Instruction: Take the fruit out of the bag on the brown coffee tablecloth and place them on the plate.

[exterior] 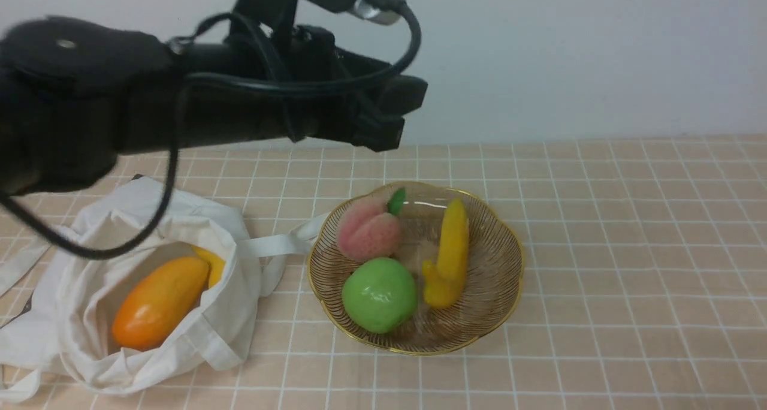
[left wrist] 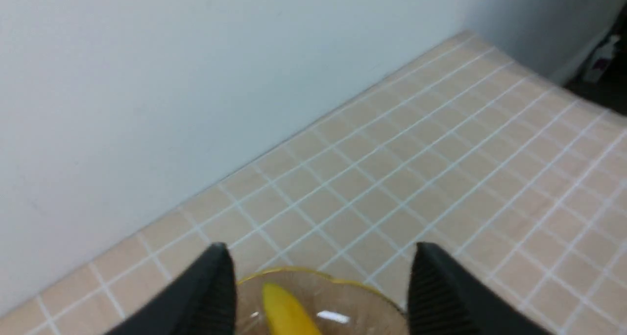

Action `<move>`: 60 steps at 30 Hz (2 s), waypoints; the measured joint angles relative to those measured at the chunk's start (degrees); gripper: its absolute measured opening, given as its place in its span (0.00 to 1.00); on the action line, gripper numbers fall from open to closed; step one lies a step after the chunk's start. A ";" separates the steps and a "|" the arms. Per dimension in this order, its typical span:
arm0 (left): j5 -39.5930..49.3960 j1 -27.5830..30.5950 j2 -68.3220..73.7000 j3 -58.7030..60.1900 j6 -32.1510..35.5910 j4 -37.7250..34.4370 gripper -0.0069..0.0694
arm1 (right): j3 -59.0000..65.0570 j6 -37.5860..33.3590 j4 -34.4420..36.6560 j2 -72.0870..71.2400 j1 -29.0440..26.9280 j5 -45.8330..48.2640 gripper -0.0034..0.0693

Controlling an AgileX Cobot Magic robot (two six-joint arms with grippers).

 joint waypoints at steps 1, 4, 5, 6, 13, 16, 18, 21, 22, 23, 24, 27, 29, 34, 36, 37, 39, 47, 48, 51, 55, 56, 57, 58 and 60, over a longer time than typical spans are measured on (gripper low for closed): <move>1.61 0.00 -2.09 0.00 -2.57 4.07 0.23 | 0.00 0.00 0.00 0.00 0.00 0.00 0.02; 4.18 0.00 -9.32 0.00 -12.75 16.38 0.11 | 0.00 0.00 0.00 0.00 0.00 0.00 0.02; 5.42 0.00 -12.43 0.00 -18.38 21.88 0.10 | 0.00 0.00 0.00 0.00 0.00 0.00 0.02; 7.02 0.00 -15.52 0.00 -24.38 27.63 0.09 | 0.00 0.00 0.00 0.00 0.00 0.00 0.02; 15.87 0.00 -30.99 2.79 -58.41 58.05 0.08 | 0.00 0.00 0.00 0.00 0.00 0.00 0.02; 17.07 0.00 -37.83 7.16 -69.98 65.96 0.08 | 0.00 0.00 0.00 0.00 0.00 0.00 0.02; 17.37 0.00 -41.99 10.55 -74.54 68.88 0.08 | 0.00 0.00 0.00 0.00 0.00 0.00 0.02; 17.76 0.00 -47.42 14.66 -77.19 69.81 0.08 | 0.00 0.00 0.00 0.00 0.00 0.00 0.02; 17.82 0.00 -48.76 15.71 -77.46 69.81 0.08 | 0.00 0.00 0.00 0.00 0.00 0.00 0.02; 17.94 0.00 -49.41 15.90 -77.54 69.81 0.08 | 0.00 0.00 0.00 0.00 0.00 0.00 0.02; 18.23 0.00 -51.50 16.94 -77.79 69.81 0.08 | 0.00 0.00 0.00 0.00 0.00 0.00 0.02; 18.56 0.00 -54.96 17.62 -78.01 69.81 0.08 | 0.00 0.00 0.00 0.00 0.00 0.00 0.02; 18.56 0.00 -56.33 17.62 -78.08 69.81 0.08 | 0.00 0.00 0.00 0.00 0.00 0.00 0.02; 18.56 0.00 -57.39 17.62 -78.08 69.81 0.08 | 0.00 0.00 0.00 0.00 0.00 0.00 0.02; 18.92 0.00 -57.39 17.62 -78.08 69.81 0.08 | 0.00 0.00 0.00 0.00 0.00 0.00 0.02; 18.92 0.00 -57.39 17.62 -78.08 69.81 0.08 | 0.00 0.00 0.00 0.00 0.00 0.00 0.02; 19.47 0.00 -57.39 17.75 -78.08 69.81 0.08 | 0.00 0.00 0.00 0.00 0.00 0.00 0.02; 11.68 3.30 -63.53 27.87 -74.64 67.97 0.08 | 0.00 0.00 0.00 0.00 0.00 0.00 0.02; 9.42 4.75 -65.33 31.00 -73.68 67.43 0.08 | 0.00 0.00 0.00 0.00 0.00 0.00 0.02; 3.27 10.43 -72.76 43.50 -72.00 66.91 0.08 | 0.00 0.00 0.00 0.00 0.00 0.00 0.02; 1.49 15.67 -78.28 54.16 -71.59 67.24 0.08 | 0.00 0.00 0.00 0.00 0.00 0.00 0.02; 1.30 16.96 -78.88 56.80 -71.59 67.24 0.08 | 0.00 0.00 0.00 0.00 0.00 0.00 0.02; 1.33 17.84 -79.05 58.75 -71.59 67.24 0.08 | 0.00 0.00 0.00 0.00 0.00 0.00 0.02; 1.33 18.62 -79.18 60.45 -71.59 67.24 0.08 | 0.00 0.00 0.00 0.00 0.00 0.00 0.02; 1.46 19.70 -79.18 62.96 -71.66 67.24 0.08 | 0.00 0.00 0.00 0.00 0.00 0.00 0.02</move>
